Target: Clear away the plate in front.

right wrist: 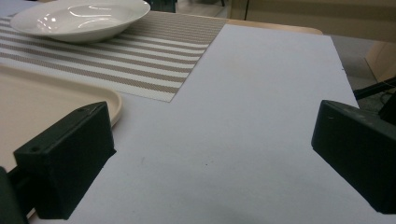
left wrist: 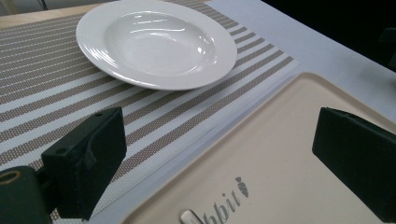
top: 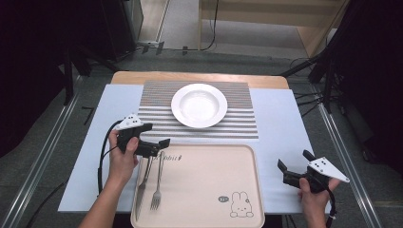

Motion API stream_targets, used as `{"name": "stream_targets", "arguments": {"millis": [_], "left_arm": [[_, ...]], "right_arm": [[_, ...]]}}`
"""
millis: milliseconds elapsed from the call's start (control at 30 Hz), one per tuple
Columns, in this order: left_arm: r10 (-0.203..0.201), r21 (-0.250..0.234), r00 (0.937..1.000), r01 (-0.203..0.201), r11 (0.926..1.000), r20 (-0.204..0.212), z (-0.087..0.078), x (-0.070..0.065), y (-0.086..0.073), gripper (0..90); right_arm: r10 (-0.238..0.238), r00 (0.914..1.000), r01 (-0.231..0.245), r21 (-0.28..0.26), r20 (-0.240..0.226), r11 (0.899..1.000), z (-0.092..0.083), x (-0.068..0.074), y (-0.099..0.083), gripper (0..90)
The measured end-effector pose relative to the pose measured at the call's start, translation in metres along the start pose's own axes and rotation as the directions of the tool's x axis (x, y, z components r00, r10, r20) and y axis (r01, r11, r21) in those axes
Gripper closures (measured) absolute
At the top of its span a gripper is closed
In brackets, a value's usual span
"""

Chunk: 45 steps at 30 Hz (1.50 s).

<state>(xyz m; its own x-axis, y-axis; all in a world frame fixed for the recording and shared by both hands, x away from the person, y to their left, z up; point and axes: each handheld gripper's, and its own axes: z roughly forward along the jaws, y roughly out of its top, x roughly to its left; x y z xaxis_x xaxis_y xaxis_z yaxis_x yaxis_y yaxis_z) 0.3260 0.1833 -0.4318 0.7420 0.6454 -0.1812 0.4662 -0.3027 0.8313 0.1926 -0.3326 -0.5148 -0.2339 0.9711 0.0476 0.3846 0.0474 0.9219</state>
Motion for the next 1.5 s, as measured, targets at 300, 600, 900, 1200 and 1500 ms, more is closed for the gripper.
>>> {"name": "stream_targets", "arguments": {"millis": [300,600,900,1200,1500], "left_arm": [[0.005,0.015,1.0,-0.005,0.9999,-0.002,0.011,0.003,0.013,2.9],[-0.008,0.006,1.0,0.008,1.0,0.005,0.02,0.006,0.025,2.9],[-0.021,0.007,0.9995,0.021,0.9998,0.024,0.031,0.009,0.037,2.9],[-0.018,0.035,0.9995,0.017,0.9992,0.027,0.048,0.011,0.044,2.9],[-0.024,0.048,0.9994,0.023,0.9986,0.023,0.063,0.015,0.048,2.9]], "right_arm": [[-0.002,1.0,0.002,-0.005,-0.002,1.0,0.0,0.0,0.0,0.0],[-0.002,1.0,0.002,-0.011,-0.004,1.0,-0.001,0.0,0.0,0.0],[0.002,1.0,-0.002,-0.016,-0.008,1.0,-0.001,-0.001,-0.001,0.0],[0.001,0.9999,-0.002,-0.017,-0.01,1.0,-0.001,-0.001,-0.001,0.0],[0.002,0.9999,-0.002,-0.018,-0.01,1.0,-0.001,-0.001,-0.001,0.0]]}}
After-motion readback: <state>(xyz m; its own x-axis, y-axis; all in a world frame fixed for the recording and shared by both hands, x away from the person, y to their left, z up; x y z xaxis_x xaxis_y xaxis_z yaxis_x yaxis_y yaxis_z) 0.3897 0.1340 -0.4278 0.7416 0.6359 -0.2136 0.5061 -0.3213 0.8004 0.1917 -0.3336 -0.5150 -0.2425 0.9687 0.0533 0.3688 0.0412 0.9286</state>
